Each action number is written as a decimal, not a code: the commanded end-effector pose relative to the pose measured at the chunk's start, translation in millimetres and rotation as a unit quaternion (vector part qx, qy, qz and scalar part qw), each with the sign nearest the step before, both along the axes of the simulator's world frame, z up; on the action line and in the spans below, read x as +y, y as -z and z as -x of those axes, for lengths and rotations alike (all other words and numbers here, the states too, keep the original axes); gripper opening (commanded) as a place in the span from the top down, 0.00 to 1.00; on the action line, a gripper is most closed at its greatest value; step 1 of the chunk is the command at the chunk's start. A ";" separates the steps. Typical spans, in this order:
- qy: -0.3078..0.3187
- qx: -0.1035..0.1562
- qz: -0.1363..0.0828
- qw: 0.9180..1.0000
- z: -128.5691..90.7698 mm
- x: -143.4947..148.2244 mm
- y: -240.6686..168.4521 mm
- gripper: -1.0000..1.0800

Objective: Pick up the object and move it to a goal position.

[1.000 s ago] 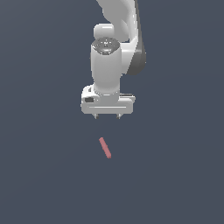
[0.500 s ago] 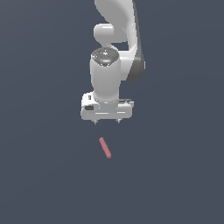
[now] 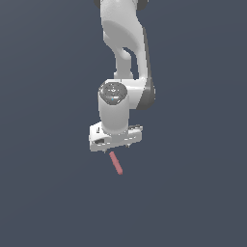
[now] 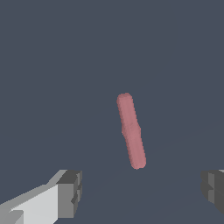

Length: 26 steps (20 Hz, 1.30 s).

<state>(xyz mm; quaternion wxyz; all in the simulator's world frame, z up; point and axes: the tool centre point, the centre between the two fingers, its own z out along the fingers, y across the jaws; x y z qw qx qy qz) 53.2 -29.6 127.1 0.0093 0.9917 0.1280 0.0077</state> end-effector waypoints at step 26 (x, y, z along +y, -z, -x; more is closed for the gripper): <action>-0.088 0.010 -0.007 0.996 -20.0 -7.8 97.5 0.04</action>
